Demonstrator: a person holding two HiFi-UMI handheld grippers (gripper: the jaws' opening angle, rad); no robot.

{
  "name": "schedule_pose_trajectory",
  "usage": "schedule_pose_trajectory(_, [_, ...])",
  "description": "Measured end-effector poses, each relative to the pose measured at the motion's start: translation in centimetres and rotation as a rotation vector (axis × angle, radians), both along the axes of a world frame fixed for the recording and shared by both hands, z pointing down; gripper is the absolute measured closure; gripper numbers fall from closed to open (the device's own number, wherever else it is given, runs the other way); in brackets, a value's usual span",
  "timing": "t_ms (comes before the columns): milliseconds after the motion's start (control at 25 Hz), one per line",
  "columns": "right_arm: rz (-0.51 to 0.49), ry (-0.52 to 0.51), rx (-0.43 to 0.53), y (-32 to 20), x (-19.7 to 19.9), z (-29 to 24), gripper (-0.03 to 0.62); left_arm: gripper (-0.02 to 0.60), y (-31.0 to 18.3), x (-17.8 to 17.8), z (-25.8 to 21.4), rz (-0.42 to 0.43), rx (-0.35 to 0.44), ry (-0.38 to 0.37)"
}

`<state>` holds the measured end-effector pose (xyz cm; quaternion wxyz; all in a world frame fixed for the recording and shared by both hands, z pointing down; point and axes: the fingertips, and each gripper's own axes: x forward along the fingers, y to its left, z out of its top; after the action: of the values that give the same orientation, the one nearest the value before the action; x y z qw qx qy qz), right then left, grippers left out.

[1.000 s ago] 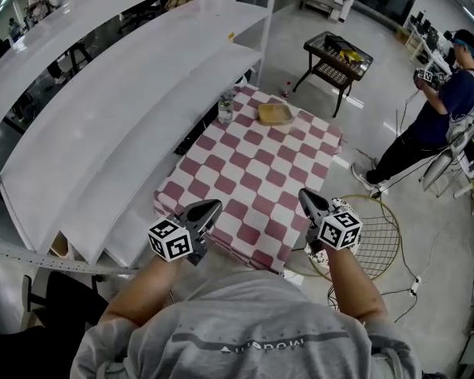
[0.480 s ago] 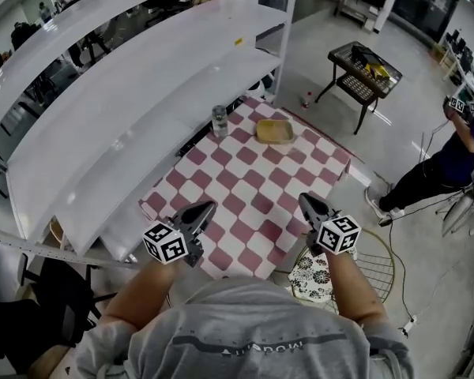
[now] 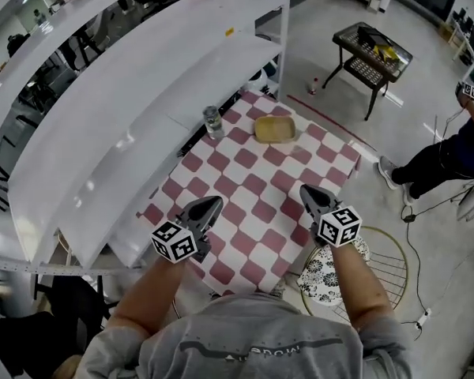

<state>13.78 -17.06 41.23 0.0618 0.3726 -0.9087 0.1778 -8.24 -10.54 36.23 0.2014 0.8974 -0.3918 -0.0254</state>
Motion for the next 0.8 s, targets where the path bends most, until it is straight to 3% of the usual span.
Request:
schedule_pose_trajectory(320, [0.056,0.017,-0.066,-1.9,-2.8,2.7,0.568,0.566,-3.4,-1.5,2.0,0.061,-0.008,0.038])
schedule_pose_trajectory(800, [0.174,-0.003,-0.203,-10.8,2.4,7.2,0.555,0.566,-8.1,-0.4,6.3,0.088,-0.015,0.019])
